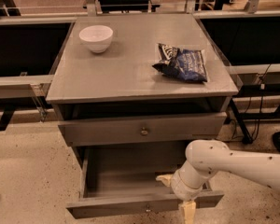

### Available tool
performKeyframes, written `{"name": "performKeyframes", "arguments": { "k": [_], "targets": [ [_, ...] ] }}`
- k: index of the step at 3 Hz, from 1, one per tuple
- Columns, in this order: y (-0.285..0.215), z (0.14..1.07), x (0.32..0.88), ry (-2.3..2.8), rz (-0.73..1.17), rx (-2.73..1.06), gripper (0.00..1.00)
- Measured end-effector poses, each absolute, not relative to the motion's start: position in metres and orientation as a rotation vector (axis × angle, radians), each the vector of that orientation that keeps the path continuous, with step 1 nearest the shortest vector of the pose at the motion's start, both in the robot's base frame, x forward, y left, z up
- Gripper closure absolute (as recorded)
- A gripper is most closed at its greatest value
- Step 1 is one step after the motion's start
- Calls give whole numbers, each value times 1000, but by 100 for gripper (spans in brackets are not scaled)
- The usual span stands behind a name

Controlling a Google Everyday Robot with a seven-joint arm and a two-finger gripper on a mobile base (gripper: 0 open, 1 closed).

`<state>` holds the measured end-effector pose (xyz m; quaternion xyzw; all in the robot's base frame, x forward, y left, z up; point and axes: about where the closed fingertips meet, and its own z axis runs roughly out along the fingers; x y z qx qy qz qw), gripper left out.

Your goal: Open middle drawer

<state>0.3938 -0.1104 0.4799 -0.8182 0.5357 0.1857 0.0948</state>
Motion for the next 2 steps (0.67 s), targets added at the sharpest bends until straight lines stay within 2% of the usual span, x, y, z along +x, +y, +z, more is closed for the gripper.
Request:
{"name": "performKeyframes", "arguments": {
  "k": [2],
  "targets": [
    [-125,589,381,1343,525,-2387,0]
  ]
}}
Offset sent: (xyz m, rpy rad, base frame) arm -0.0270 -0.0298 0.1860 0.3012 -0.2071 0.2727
